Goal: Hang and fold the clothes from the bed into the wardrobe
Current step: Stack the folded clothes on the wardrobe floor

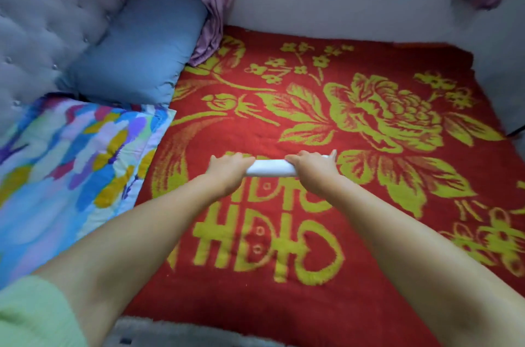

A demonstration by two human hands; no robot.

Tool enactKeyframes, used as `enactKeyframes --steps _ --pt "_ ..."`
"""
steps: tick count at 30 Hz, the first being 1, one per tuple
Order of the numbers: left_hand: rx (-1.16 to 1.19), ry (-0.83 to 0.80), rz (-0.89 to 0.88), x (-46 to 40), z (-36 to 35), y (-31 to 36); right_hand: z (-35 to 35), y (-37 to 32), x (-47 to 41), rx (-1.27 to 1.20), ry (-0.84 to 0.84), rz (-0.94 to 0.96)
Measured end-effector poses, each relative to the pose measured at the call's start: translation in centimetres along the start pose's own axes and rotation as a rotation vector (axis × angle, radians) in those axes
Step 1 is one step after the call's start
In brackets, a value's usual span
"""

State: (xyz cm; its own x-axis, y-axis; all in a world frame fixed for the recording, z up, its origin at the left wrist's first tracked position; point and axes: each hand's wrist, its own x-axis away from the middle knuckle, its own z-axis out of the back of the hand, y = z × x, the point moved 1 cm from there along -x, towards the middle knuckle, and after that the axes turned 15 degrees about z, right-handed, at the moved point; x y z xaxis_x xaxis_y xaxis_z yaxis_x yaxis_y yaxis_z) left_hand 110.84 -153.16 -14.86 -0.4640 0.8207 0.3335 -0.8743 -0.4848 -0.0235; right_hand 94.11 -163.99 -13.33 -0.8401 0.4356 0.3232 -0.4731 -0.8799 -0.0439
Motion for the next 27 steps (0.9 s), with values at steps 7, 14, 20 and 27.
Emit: enactKeyframes --steps 7,14,20,27 --pt "-0.017 0.168 0.127 7.1 8.2 -5.9 9.4 -5.1 0.4 -0.011 0.097 0.242" --pt "0.131 0.201 0.545 21.9 5.6 -10.6 12.5 -16.1 1.8 0.208 0.090 0.745" --pt "0.263 0.173 0.824 38.1 0.1 -12.9 10.3 -28.9 7.2 0.343 0.016 1.113" --pt "0.301 0.146 1.165 57.8 -7.7 -12.8 5.4 -44.6 18.5 0.453 -0.027 1.428"
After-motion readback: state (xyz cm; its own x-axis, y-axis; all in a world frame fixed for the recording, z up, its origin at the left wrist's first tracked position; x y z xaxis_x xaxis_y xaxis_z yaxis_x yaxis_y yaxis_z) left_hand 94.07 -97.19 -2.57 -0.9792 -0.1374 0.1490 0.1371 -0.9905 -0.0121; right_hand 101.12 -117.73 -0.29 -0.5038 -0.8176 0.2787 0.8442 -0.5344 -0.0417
